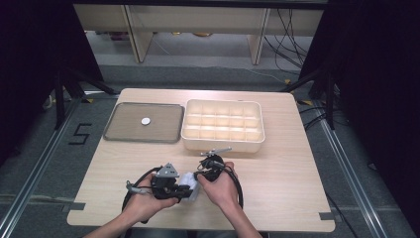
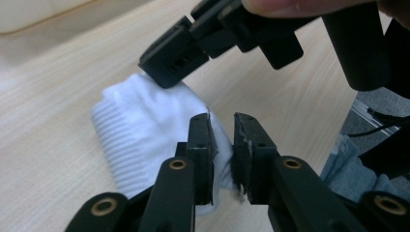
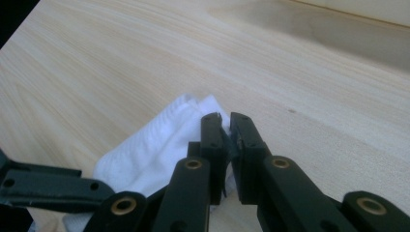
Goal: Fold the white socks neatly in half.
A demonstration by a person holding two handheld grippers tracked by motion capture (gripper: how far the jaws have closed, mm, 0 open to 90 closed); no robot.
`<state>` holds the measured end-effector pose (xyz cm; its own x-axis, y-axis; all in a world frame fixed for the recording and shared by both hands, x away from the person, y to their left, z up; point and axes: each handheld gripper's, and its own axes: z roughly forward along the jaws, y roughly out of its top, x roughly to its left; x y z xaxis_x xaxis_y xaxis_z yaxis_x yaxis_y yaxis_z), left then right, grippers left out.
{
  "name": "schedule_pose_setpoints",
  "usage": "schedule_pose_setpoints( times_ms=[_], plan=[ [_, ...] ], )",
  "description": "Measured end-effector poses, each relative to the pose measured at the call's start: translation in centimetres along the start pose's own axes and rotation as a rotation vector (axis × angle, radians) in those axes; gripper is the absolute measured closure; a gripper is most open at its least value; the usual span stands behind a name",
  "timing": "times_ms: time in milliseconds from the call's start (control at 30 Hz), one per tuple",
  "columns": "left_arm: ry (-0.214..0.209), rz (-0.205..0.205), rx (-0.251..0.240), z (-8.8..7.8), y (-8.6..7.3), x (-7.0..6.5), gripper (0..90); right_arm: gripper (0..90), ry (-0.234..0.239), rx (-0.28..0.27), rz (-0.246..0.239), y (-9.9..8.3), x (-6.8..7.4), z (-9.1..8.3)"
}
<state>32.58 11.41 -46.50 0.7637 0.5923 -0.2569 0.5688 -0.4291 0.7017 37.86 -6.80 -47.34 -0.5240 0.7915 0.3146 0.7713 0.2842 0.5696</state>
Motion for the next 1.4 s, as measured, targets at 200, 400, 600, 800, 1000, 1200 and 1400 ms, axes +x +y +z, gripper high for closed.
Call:
schedule_pose_setpoints(
  times_ms=[200, 400, 600, 800, 1000, 1200, 1400],
  plan=[
    [-0.022, -0.007, 0.032, 1.0, -0.5, 0.0, 82.3, 85.2, -0.015, 0.009, 0.003, -0.1, 0.1, 0.1],
    [-0.024, -0.012, 0.052, 1.9, -1.0, -0.1, 84.2, 85.2, -0.025, 0.041, 0.0, -0.1, -0.1, 0.4],
    [-0.026, -0.003, 0.057, 2.2, -0.9, -0.2, 84.4, 85.3, -0.036, 0.037, -0.014, -0.2, -0.1, 0.6],
    [-0.029, 0.004, 0.045, 2.2, -1.0, -0.2, 83.9, 85.4, -0.048, 0.045, -0.01, -0.2, 0.0, 0.8],
    [-0.032, -0.002, 0.036, 1.8, -1.2, -0.6, 83.5, 85.3, -0.042, 0.034, -0.026, -0.2, -0.1, 0.7],
    [-0.044, 0.002, 0.043, 1.7, -1.3, -0.4, 85.7, 85.3, -0.051, 0.029, -0.028, -0.2, 0.2, 0.8],
    [-0.049, -0.026, 0.059, 2.4, -1.7, -0.4, 88.2, 85.2, -0.055, 0.027, -0.033, -0.3, 0.1, 0.8]
  ],
)
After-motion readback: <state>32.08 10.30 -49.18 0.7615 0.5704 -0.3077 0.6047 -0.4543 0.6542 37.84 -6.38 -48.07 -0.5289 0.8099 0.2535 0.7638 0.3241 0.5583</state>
